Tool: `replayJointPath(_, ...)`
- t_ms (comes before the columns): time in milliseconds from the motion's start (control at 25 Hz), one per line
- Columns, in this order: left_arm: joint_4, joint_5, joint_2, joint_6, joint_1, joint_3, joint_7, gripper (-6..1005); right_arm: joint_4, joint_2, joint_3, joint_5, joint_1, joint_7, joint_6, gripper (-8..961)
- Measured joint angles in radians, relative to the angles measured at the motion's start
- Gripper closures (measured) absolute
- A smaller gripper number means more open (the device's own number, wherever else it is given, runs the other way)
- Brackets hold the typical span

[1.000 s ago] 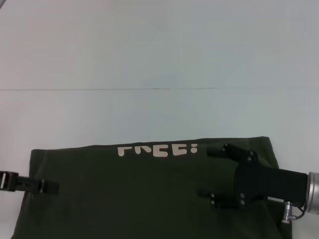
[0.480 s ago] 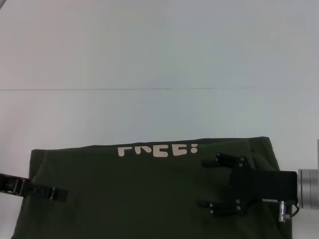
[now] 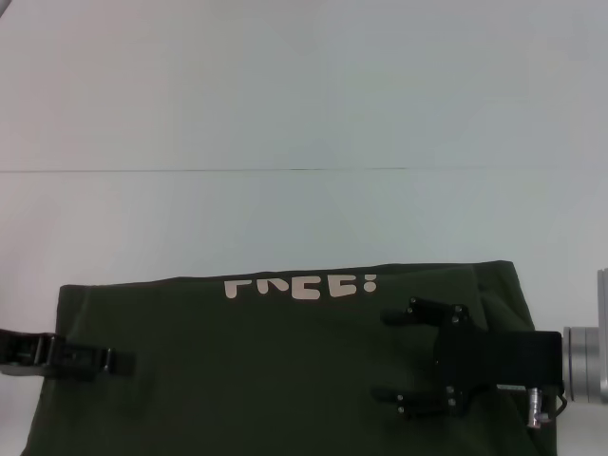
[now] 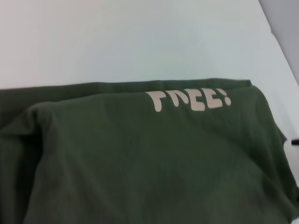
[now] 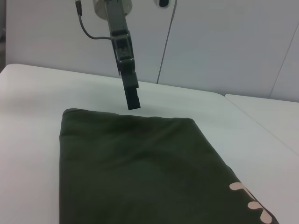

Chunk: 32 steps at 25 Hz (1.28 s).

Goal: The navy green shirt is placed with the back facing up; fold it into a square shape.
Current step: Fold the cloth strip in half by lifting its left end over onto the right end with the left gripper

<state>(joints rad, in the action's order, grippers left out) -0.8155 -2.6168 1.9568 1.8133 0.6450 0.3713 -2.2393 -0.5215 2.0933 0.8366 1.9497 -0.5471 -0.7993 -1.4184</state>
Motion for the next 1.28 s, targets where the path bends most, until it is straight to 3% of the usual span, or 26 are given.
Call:
replayJointPath(360,0.047,-0.053,-0.004,-0.107,0.002,-0.003,-0.105,108,0.005,0.001,0.001,-0.003,0.001,-0.001,-0.002,33)
replayJointPath(1280,0.059,-0.096,0.008,-0.247,-0.018,-0.004,-0.117,107,-0.003,0.004,0.001,-0.009,-0.005,-0.029,-0.006,34)
